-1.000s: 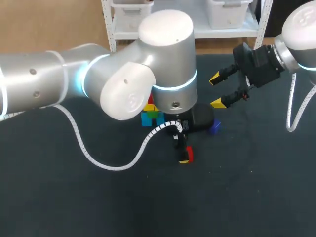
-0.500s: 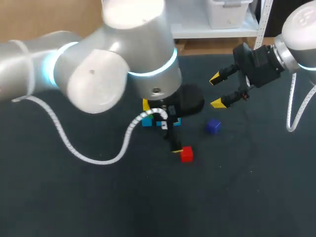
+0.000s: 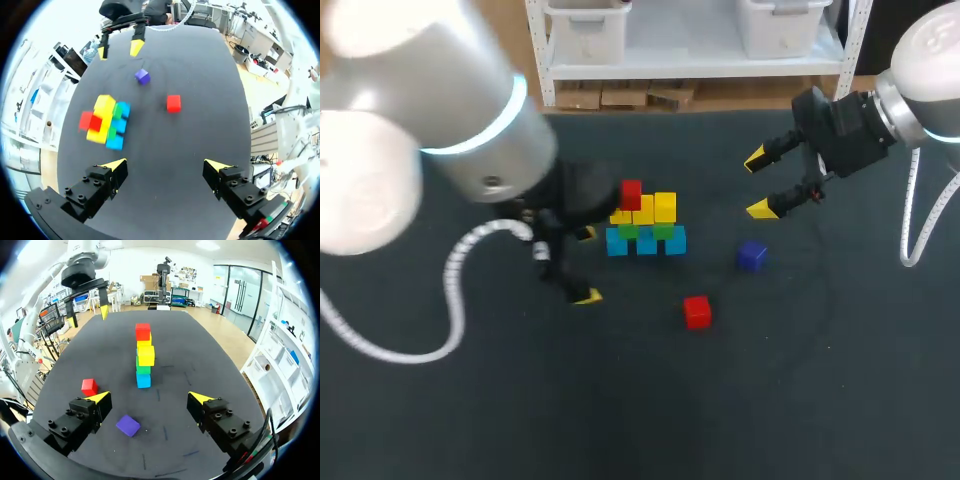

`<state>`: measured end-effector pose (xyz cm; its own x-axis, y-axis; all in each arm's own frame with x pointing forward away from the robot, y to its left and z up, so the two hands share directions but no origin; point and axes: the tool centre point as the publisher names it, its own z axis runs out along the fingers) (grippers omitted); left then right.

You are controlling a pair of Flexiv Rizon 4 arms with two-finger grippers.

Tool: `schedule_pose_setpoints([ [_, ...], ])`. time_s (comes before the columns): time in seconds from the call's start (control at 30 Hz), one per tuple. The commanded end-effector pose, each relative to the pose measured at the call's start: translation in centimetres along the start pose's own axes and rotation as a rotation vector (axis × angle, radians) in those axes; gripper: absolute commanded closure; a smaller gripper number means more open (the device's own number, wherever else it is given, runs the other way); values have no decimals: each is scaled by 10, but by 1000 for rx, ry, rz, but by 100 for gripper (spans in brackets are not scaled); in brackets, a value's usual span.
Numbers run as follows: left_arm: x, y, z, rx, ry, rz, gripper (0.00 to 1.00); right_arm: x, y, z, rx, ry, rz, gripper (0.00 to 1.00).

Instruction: Place the blue cubes, place green cubes on the blue cubes, place the yellow cubes on the green cubes, then place the red cubes on the yellow cubes, and place purple cube on the red cubes.

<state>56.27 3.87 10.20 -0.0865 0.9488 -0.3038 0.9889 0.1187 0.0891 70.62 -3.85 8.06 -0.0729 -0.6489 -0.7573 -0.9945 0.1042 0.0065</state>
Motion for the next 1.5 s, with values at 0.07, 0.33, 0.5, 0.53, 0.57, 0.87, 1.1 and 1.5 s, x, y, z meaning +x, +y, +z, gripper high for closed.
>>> schedule_pose_setpoints([
  [0.07,68,8,-20,-13,-276,-19,0,0,-1,0,-1,-3,-1,0],
  [0.33,92,29,-32,-46,-340,-36,0,0,-1,0,-1,-3,-1,0],
  [0.5,93,41,-34,-47,-340,-23,0,0,-1,0,-1,-3,-1,0],
  [0.53,92,42,-34,-47,-341,-25,0,0,-1,0,-1,-3,-1,0],
  [0.57,92,43,-35,-47,-341,-25,0,0,-1,0,-1,-3,-1,0],
  [0.87,86,44,-38,-45,-329,-12,0,0,-1,0,-1,-3,-1,0],
  [1.1,86,44,-38,-45,-329,-12,0,-4,4,-4,1,-14,-35,0],
  [1.5,86,44,-38,-45,-329,-12,0,-14,70,2,-4,17,-75,0],
])
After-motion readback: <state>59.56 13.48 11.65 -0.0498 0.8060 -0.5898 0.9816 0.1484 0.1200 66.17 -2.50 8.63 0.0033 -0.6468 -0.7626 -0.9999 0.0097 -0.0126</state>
